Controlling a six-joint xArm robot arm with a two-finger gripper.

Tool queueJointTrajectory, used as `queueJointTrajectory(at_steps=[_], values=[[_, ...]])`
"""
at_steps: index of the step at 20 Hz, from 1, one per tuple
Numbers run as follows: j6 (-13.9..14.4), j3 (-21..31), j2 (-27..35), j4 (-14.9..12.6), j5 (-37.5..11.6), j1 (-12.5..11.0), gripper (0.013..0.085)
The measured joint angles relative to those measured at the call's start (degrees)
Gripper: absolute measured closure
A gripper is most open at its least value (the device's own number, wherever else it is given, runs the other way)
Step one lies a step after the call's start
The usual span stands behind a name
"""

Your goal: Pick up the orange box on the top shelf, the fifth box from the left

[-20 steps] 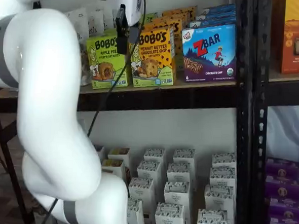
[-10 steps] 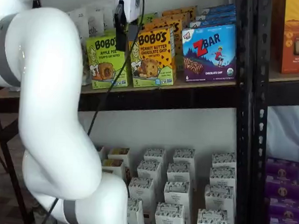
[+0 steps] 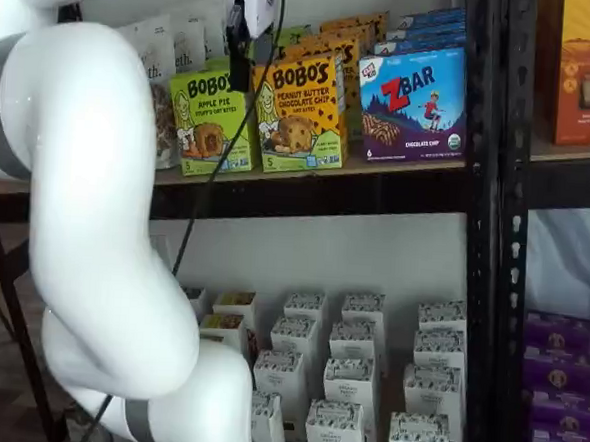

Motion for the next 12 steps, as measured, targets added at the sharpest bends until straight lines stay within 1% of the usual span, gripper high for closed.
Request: queueJointTrajectory(at_steps=[5,12], values=[[-0.82,-0.64,1.31,-0.48,-3.51,-0.46,0.0130],[-2.24,-2.33,4.09,0.39,-6.22,-1.82,0.0130]])
